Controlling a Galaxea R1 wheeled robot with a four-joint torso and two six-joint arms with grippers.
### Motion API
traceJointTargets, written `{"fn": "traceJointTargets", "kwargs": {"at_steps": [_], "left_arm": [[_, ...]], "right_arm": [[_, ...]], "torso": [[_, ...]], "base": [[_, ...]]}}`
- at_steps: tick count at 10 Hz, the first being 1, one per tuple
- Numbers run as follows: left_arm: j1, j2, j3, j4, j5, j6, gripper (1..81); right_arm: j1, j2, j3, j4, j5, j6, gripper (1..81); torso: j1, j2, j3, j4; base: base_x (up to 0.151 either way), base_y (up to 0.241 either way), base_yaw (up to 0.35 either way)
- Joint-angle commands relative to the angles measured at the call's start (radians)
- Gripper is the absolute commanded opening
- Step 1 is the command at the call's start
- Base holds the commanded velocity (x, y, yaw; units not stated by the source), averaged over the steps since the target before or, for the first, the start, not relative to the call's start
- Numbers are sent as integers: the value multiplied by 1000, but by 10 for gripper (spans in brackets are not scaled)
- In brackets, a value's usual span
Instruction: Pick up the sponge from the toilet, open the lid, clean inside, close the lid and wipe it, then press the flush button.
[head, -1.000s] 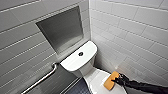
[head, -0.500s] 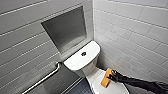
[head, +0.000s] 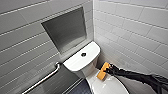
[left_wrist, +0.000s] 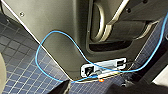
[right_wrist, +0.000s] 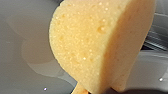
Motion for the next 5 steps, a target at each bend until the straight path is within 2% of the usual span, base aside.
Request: {"fn": "traceJointTargets", "kwargs": {"at_steps": [1,2,3,5], "left_arm": [[12,-12,-1,2,84,2,811],[12,-10,-1,2,82,2,811],[12,-6,-1,4,82,2,811],[13,-4,-1,4,85,2,811]], "right_arm": [[132,-3,34,31,-37,20,10],[113,4,42,31,-25,33,10],[85,13,32,31,-7,45,10],[16,34,-79,31,33,121,10]], "torso": [[64,-99,0,0],[87,-137,0,0],[44,-71,0,0],[73,-124,0,0]], "base": [[0,0,0],[0,0,0],[0,0,0],[0,0,0]]}}
